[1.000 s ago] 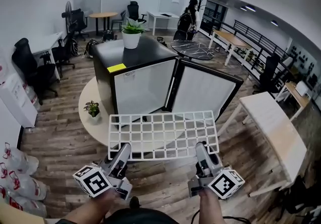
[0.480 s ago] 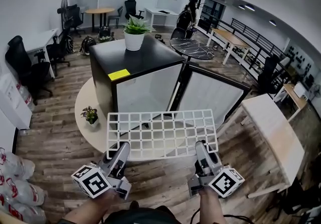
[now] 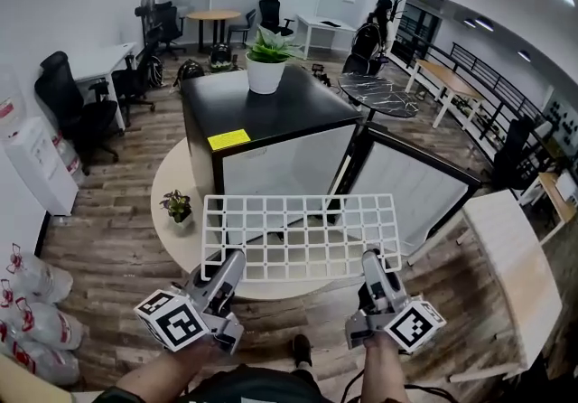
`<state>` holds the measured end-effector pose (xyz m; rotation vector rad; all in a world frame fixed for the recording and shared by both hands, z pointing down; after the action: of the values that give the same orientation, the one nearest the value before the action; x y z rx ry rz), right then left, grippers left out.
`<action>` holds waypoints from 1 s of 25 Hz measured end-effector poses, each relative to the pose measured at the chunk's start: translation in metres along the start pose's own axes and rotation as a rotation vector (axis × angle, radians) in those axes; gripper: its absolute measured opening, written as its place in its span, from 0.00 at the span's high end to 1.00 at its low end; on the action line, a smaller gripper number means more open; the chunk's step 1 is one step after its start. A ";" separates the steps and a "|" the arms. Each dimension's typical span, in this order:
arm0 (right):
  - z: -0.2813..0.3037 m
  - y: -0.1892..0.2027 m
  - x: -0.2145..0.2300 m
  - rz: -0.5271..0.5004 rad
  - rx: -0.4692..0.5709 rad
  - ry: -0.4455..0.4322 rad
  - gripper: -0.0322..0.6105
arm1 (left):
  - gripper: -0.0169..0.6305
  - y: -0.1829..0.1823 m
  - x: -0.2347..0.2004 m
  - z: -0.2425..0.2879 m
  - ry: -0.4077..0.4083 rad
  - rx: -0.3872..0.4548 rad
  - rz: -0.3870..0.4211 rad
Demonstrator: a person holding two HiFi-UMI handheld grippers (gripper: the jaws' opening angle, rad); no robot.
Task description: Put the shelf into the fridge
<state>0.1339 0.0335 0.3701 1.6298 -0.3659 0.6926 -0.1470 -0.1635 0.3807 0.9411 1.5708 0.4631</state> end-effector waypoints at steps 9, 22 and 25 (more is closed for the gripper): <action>0.066 -0.028 0.070 0.071 -0.157 -0.016 0.74 | 0.80 0.013 -0.002 0.048 -0.141 0.063 0.014; 0.143 -0.032 0.121 0.222 -0.303 -0.103 0.74 | 0.80 0.033 -0.024 0.092 -0.295 0.130 -0.007; 0.158 -0.043 0.138 0.067 -0.339 -0.055 0.74 | 0.80 0.035 -0.033 0.102 -0.321 0.135 -0.014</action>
<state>0.3014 -0.0919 0.4140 1.3206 -0.5499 0.5999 -0.0392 -0.1891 0.4034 1.0495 1.3270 0.1854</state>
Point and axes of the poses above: the fingertips, and each gripper's own axes: z forward along the fingers, x to its right, y out of its underside, the point moved 9 cm from there along -z, backward along the fingers, and after that the axes turned 9 degrees about y, right-handed, at the moved point
